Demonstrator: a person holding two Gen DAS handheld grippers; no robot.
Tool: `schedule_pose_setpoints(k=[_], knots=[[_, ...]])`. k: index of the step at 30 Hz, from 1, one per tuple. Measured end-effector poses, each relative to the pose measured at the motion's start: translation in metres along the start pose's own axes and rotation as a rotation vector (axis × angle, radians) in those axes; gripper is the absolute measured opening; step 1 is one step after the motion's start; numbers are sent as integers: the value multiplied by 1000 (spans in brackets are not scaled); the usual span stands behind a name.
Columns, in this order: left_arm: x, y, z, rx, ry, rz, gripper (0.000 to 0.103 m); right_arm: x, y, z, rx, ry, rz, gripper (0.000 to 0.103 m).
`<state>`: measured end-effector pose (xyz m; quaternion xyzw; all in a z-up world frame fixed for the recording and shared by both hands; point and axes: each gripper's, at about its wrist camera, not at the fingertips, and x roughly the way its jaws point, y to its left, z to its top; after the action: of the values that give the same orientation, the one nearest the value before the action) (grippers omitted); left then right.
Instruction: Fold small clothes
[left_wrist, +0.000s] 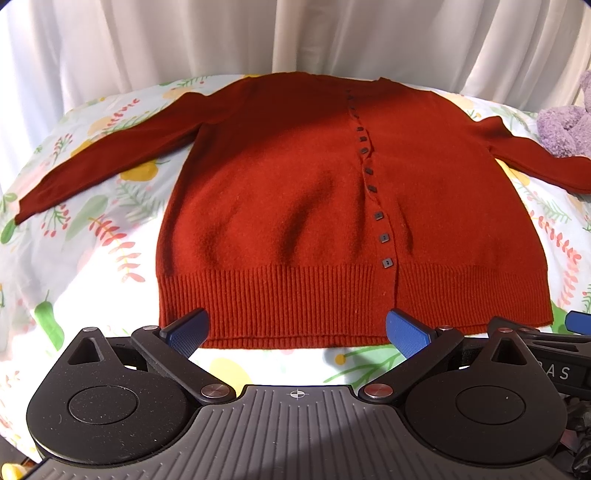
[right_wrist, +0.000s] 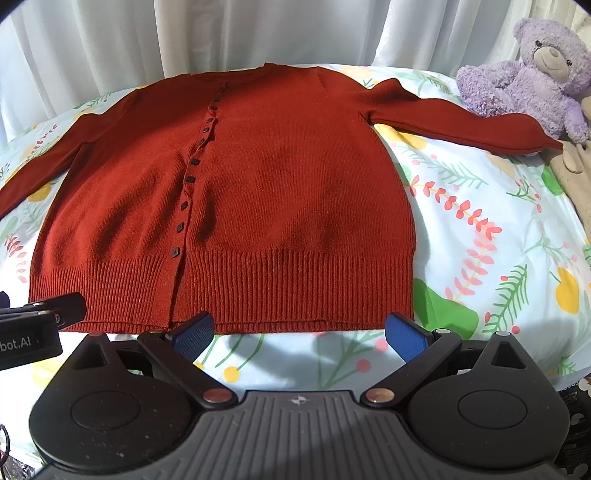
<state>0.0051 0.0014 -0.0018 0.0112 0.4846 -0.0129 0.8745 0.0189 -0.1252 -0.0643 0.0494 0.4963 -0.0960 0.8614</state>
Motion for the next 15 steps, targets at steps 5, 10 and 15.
schedule_pose_setpoints(k=[5,10,15], knots=[[1,1,1,1,2,-1,103,2,0,1,-2,3,1,99],[1,2,2,-1,3,-3,103,2,0,1,0,5,1,99],[3,3,1,0,8,-6,103,3,0,0,2,5,0,99]])
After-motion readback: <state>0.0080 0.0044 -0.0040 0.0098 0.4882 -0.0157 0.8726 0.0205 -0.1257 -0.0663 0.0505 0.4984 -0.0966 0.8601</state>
